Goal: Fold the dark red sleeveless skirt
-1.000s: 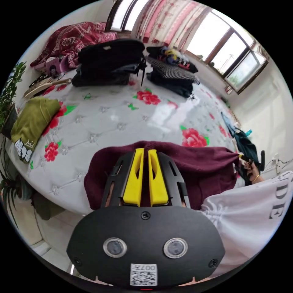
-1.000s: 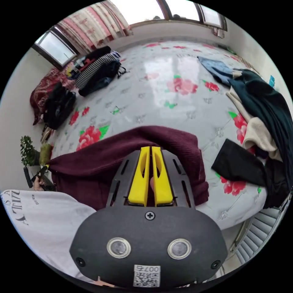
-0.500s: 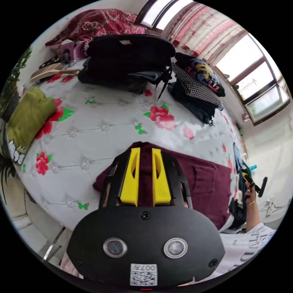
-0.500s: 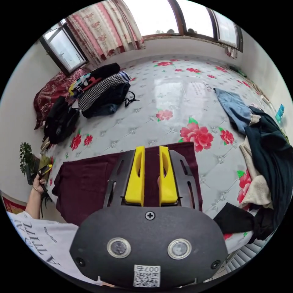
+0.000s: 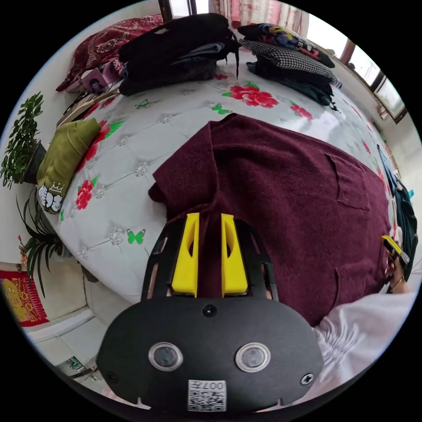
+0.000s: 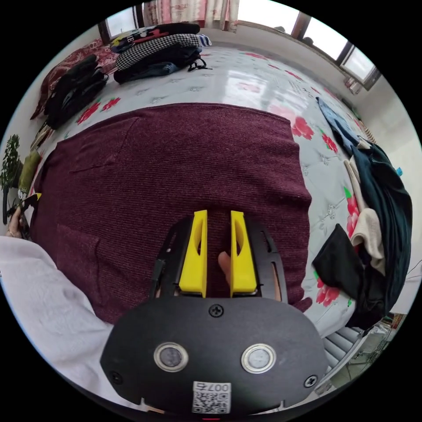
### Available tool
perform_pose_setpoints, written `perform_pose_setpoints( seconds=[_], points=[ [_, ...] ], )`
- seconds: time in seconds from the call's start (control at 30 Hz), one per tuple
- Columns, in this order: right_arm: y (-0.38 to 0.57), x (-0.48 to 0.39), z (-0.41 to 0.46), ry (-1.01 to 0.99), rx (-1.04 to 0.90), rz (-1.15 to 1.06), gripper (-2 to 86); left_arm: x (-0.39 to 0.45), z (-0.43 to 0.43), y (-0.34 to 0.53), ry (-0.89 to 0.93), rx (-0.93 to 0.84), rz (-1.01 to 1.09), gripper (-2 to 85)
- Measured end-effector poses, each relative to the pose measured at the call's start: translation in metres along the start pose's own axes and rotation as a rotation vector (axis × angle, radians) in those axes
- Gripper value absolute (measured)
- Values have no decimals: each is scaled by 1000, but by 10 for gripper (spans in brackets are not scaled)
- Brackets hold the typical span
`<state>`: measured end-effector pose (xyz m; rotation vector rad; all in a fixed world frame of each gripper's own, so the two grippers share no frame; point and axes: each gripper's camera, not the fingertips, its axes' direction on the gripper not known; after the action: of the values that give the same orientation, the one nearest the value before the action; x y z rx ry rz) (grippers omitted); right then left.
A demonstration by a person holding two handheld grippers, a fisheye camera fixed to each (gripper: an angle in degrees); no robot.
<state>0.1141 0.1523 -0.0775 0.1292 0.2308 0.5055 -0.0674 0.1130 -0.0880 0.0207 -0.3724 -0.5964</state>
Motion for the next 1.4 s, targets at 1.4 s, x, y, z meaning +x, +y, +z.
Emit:
perform_pose_setpoints(
  seconds=[1.4],
  points=[
    [77, 205, -70, -14, -152, 429, 3, -6, -46, 49, -152, -61, 71, 10]
  ],
)
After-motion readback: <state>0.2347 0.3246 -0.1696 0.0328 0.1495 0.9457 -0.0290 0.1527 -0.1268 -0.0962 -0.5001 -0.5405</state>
